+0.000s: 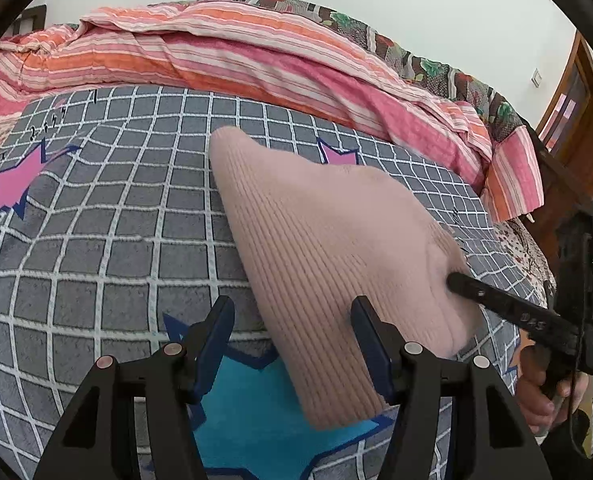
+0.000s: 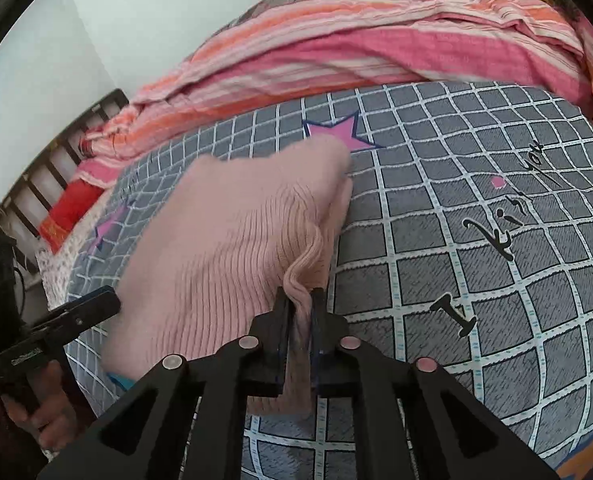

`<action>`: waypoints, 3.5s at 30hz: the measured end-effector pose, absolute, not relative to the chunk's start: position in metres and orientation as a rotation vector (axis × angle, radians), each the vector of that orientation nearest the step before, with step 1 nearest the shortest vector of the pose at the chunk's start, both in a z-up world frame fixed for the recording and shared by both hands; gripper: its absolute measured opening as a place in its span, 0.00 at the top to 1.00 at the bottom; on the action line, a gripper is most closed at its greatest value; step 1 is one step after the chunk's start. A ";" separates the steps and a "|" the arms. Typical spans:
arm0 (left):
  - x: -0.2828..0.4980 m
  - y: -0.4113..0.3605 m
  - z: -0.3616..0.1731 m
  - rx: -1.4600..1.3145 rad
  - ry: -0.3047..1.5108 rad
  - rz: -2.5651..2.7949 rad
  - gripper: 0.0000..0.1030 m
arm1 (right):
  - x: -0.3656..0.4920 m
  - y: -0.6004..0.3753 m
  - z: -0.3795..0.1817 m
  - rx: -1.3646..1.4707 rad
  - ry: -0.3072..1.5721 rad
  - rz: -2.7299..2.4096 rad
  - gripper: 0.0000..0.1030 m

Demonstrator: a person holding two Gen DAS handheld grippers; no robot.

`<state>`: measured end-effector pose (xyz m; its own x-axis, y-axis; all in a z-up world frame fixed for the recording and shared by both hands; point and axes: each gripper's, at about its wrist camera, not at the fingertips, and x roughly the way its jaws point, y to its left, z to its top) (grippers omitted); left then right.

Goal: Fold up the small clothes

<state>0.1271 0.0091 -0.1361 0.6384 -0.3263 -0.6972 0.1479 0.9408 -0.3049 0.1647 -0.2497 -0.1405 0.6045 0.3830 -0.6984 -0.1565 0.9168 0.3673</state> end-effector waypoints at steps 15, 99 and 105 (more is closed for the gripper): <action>0.195 0.004 -0.144 -0.198 0.865 -0.180 0.41 | 0.236 -0.237 -0.145 0.314 0.877 0.274 0.69; -0.007 0.029 -0.012 -0.100 0.645 -0.020 0.11 | -0.014 -0.234 0.012 0.085 0.620 -0.007 0.06; -0.010 0.027 -0.009 -0.089 0.641 -0.020 0.11 | -0.020 -0.239 0.015 0.096 0.615 -0.023 0.06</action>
<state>-0.0103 0.0270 -0.0091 0.8014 -0.0460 -0.5964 -0.0088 0.9960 -0.0887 -0.0196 -0.2387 0.0151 0.8169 0.0068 -0.5767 0.0501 0.9953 0.0827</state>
